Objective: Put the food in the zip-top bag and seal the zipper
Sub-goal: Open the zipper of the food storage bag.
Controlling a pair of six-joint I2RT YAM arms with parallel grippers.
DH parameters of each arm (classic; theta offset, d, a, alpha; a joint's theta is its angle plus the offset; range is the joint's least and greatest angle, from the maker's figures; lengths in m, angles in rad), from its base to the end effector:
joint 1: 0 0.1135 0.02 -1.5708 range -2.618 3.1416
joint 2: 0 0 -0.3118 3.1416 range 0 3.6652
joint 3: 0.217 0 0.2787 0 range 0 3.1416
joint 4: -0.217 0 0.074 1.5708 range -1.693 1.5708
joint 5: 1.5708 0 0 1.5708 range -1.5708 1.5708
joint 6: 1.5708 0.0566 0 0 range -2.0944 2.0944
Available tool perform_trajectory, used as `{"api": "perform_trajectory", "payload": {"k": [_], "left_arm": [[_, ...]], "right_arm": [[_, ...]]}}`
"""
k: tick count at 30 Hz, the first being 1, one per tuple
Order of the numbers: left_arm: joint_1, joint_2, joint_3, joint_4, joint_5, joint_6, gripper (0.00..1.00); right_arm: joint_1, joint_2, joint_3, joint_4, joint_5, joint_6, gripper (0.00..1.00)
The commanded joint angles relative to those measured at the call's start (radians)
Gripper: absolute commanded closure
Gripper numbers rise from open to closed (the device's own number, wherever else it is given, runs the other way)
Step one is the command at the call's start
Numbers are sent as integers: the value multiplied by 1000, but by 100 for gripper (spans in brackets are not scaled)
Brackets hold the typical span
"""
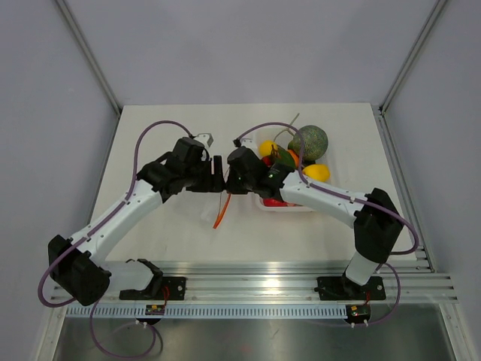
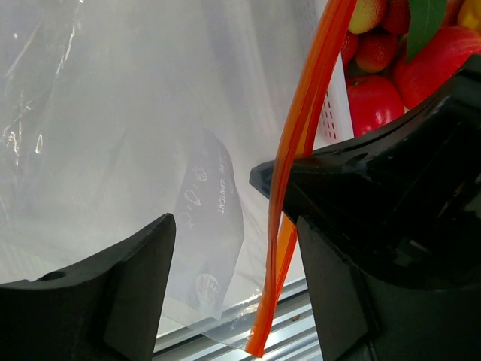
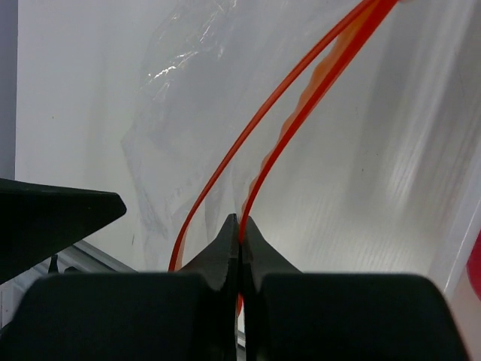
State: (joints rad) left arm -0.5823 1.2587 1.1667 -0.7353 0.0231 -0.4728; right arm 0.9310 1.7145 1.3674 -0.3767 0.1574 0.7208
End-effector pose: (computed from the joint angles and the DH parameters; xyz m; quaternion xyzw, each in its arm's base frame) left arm 0.2408 -0.1601 0.3489 0.0552 0.9300 -0.1922 0.3084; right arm 0.2688 0.3463 0.2999 -0.0632 0.9072 0.2526 0.3304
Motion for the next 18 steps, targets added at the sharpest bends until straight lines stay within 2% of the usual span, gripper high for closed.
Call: {"api": "perform_trajectory", "payload": {"k": [1,6,9,10,13,14,17,18], "left_arm": [[-10,-33,-28,60,69,-9,32],[-17,-1,-50,77,48,-20,40],[-17,18,-36,77,17,-30,50],[-17,25,-29,76,6,-32,57],[-19,39,10,44,-25,-33,68],[-17,39,19,25,-55,-33,80],[-17,27,71,-19,-86,-33,100],[-17,16,79,-29,-104,-35,100]], "right_arm": [[8,-55,35,-19,21,-14,100],[8,-78,29,-13,5,-20,100],[8,-89,22,-13,1,-23,100],[8,-92,22,-16,1,-23,100],[8,-92,19,-28,7,-35,100],[8,-93,19,-36,7,-50,100],[8,-104,12,-73,36,-80,100],[6,-108,13,-83,54,-84,100]]}}
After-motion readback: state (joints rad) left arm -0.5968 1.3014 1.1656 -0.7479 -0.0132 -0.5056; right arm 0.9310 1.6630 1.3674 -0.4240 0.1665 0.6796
